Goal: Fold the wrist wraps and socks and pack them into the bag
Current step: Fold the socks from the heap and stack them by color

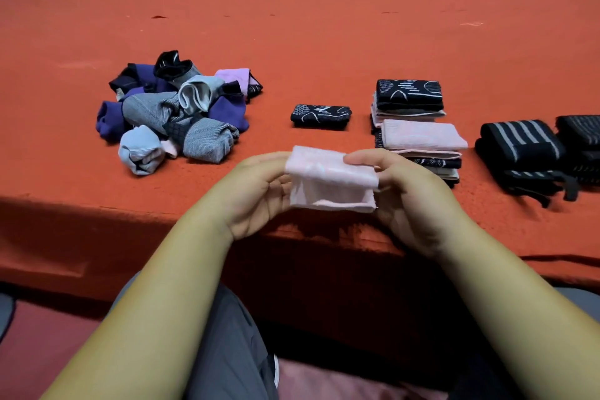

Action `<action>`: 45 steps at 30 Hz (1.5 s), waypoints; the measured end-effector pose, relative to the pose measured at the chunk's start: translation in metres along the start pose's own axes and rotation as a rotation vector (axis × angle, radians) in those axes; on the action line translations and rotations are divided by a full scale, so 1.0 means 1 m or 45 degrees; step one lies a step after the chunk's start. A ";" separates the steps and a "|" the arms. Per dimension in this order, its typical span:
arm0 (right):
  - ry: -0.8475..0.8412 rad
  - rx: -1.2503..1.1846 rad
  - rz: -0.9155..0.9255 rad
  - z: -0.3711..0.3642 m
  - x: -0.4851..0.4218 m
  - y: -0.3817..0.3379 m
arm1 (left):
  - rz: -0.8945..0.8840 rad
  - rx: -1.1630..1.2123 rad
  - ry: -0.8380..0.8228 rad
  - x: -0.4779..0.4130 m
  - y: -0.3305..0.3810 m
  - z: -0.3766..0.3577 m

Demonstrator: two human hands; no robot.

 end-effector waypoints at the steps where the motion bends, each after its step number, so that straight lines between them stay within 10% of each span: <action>1: -0.030 -0.031 -0.007 0.001 0.000 0.000 | 0.047 -0.016 -0.019 0.001 0.000 0.001; 17: 0.117 0.867 0.328 -0.009 0.003 0.003 | -0.013 -0.164 0.194 0.004 0.004 0.003; 31: 0.513 0.946 0.424 -0.033 -0.038 0.022 | -0.228 -0.257 0.593 -0.024 -0.001 0.023; 36: 0.639 1.036 0.455 -0.036 -0.077 0.021 | -0.466 -0.816 0.763 -0.044 0.011 0.031; 45: 0.809 1.216 0.353 -0.044 -0.153 0.001 | -0.540 -0.945 0.718 -0.126 0.049 0.033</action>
Point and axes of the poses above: each hand's wrist, its own x-axis away from the middle knuckle, its own z-axis out of the back of the hand, y = z × x, the point moved 1 cm from there along -x, towards the middle knuckle, and after that the axes turned 1 degree about -x, right-handed, at the moved point
